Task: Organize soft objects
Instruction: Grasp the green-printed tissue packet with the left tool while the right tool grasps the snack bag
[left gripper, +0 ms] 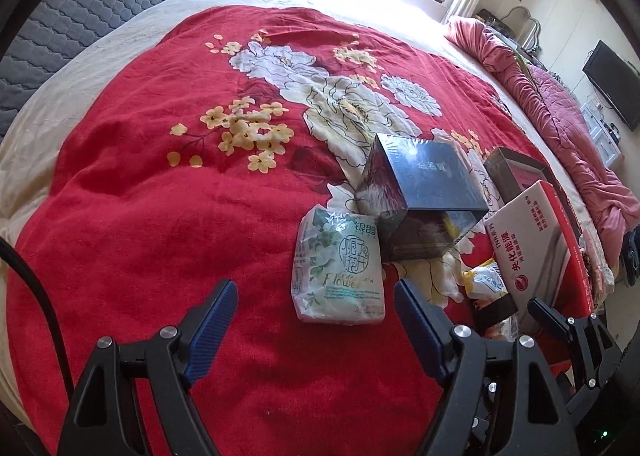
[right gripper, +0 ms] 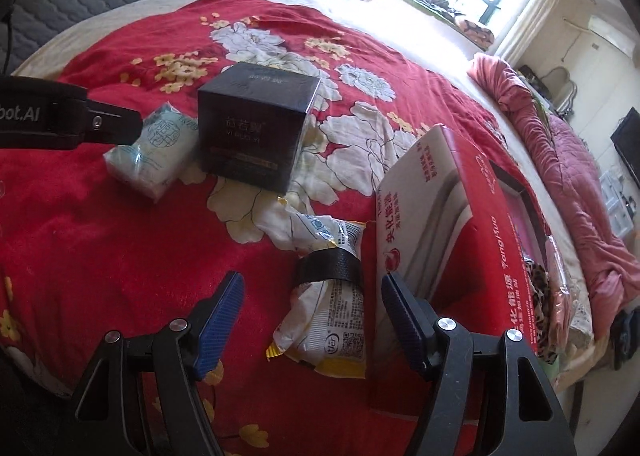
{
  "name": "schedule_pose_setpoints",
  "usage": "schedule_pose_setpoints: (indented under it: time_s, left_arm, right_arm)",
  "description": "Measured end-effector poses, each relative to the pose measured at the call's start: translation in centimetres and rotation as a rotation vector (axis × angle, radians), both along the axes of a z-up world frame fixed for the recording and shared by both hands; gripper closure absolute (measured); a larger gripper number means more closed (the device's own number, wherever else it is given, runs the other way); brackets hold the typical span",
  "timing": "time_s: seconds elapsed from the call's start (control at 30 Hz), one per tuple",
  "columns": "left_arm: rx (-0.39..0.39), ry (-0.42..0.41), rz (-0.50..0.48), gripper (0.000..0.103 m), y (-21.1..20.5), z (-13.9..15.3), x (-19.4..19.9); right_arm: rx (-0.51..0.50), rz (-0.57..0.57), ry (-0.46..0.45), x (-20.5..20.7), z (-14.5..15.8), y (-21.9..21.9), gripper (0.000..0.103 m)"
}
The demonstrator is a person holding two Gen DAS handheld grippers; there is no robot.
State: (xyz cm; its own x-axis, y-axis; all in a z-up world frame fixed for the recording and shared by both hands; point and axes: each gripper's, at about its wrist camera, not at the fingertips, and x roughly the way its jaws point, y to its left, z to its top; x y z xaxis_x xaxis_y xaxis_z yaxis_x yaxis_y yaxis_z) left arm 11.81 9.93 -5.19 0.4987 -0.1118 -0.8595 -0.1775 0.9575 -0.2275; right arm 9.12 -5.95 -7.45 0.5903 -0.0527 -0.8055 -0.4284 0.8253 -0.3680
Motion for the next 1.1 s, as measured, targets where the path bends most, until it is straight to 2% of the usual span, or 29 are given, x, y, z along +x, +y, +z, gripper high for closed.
schedule_pose_setpoints:
  time_s: [0.03,0.1,0.37,0.43,0.53,0.7,0.77,0.83,0.97,1.1]
  left_arm:
    - [-0.005,0.010,-0.001,0.023,0.0,-0.4,0.3]
    - [-0.027,0.024,-0.005,0.023,0.2,-1.0,0.7]
    - [-0.005,0.043,-0.033,0.023,-0.2,-2.2,2.7]
    - [-0.004,0.054,-0.037,0.023,-0.3,-2.7,3.1]
    - [-0.014,0.064,-0.022,0.023,-0.2,-3.4,3.4]
    - [0.020,0.047,-0.039,0.023,-0.9,-3.5,3.7]
    - [0.034,0.042,-0.035,0.030,-1.2,-3.5,3.8]
    - [0.014,0.020,-0.036,0.056,-1.5,-3.2,3.6]
    - [0.010,-0.006,-0.062,0.062,-2.1,-3.1,3.3]
    - [-0.096,-0.039,-0.032,0.065,-0.4,-2.7,2.6]
  right_arm:
    - [-0.016,0.001,0.005,0.2,-0.4,0.2,0.042]
    - [-0.042,-0.010,0.025,0.6,-1.1,0.3,0.046]
    - [-0.190,-0.003,-0.007,2.0,-3.8,1.4,0.048]
    - [-0.215,0.027,-0.024,2.3,-4.4,1.6,0.051]
    - [-0.234,0.069,-0.033,2.7,-5.0,1.5,0.062]
    - [-0.193,0.086,-0.030,3.2,-4.5,1.0,0.064]
    - [-0.183,0.091,-0.031,3.0,-4.3,1.0,0.064]
    - [-0.177,0.091,-0.042,2.6,-3.7,0.7,0.064]
    - [-0.097,0.101,-0.018,2.1,-2.2,0.5,0.064]
    - [0.000,0.107,0.005,1.6,-0.7,0.3,0.064]
